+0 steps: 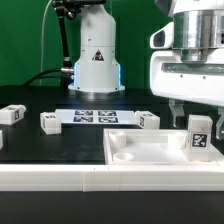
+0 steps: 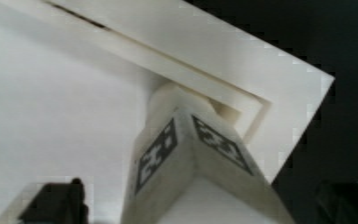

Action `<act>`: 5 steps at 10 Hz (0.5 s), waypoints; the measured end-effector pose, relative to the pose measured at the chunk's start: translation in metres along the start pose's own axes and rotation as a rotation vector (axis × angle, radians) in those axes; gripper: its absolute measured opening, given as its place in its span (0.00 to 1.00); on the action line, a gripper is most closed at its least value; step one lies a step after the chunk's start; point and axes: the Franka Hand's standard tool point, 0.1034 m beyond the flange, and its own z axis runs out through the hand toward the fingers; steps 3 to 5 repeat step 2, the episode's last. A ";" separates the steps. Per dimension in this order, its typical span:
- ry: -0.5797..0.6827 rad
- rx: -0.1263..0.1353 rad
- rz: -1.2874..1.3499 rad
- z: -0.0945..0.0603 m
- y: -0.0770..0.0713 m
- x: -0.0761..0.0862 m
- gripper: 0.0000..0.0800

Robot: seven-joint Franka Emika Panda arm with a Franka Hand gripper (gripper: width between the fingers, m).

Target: Assemble one leg

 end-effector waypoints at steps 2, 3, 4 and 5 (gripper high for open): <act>-0.001 0.000 -0.014 0.000 0.000 0.000 0.81; -0.001 0.000 -0.014 0.000 0.000 0.000 0.81; -0.001 0.000 -0.014 0.000 0.000 0.000 0.81; -0.001 0.000 -0.014 0.000 0.000 0.000 0.81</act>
Offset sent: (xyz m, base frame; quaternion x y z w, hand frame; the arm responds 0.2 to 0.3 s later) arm 0.0000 0.0000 0.0000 0.0000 0.0000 0.0000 1.0000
